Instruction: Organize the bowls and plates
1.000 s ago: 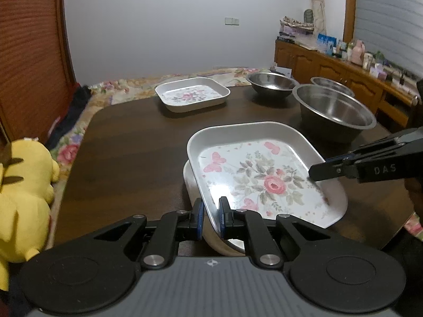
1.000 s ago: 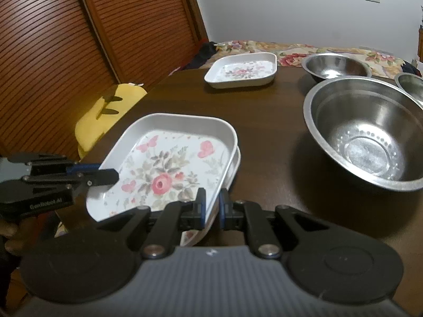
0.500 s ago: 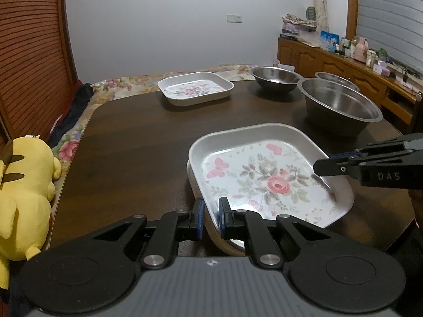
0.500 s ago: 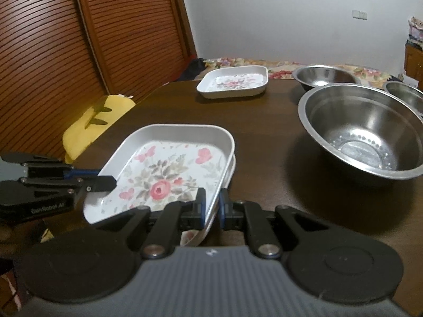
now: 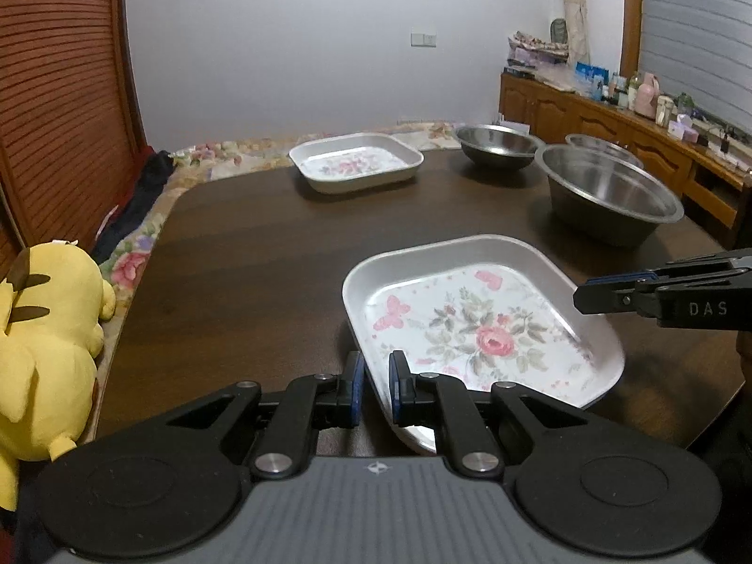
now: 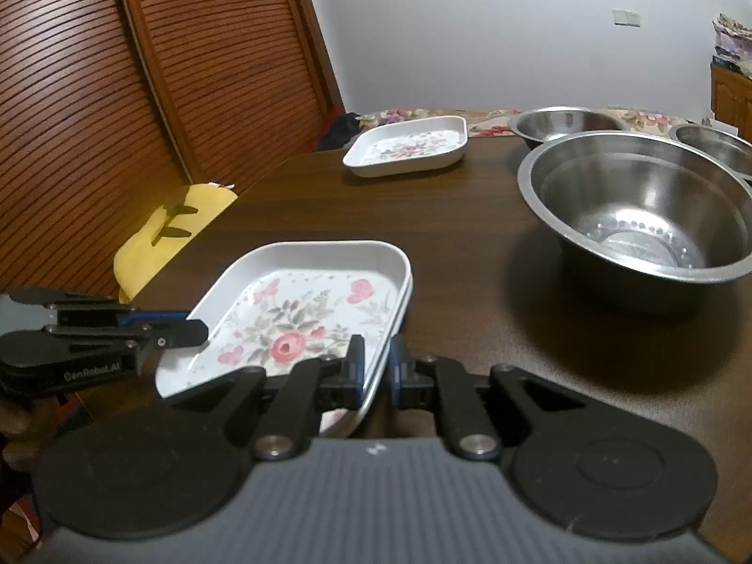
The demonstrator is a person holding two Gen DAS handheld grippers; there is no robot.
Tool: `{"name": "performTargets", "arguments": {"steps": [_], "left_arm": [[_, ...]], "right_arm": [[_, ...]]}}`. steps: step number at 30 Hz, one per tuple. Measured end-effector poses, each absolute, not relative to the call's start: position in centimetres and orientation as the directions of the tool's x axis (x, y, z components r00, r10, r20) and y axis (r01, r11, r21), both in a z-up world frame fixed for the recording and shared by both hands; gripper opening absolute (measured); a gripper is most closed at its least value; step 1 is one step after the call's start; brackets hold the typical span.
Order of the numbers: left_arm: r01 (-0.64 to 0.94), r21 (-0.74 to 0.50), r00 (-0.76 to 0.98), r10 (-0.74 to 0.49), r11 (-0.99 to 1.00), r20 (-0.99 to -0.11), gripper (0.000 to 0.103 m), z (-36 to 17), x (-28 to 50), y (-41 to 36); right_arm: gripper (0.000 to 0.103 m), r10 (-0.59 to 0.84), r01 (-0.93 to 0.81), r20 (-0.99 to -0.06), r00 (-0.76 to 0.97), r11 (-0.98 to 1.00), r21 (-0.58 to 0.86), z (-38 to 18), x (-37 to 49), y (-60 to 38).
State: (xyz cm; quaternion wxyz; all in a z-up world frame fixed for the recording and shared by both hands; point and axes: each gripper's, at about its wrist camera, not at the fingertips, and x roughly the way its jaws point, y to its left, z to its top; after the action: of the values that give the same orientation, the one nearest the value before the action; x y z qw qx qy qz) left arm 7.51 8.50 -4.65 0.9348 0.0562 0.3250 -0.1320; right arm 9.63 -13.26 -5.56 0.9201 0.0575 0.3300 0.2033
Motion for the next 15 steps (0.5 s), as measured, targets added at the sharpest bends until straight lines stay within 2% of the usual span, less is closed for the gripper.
{"name": "performTargets", "arguments": {"steps": [15], "left_arm": [[0.310, 0.028, 0.796, -0.243, 0.950, -0.555, 0.013, -1.1, 6.6, 7.7]], "right_arm": [[0.012, 0.403, -0.339, -0.496, 0.769, 0.915, 0.217, -1.0, 8.7, -15.1]]}}
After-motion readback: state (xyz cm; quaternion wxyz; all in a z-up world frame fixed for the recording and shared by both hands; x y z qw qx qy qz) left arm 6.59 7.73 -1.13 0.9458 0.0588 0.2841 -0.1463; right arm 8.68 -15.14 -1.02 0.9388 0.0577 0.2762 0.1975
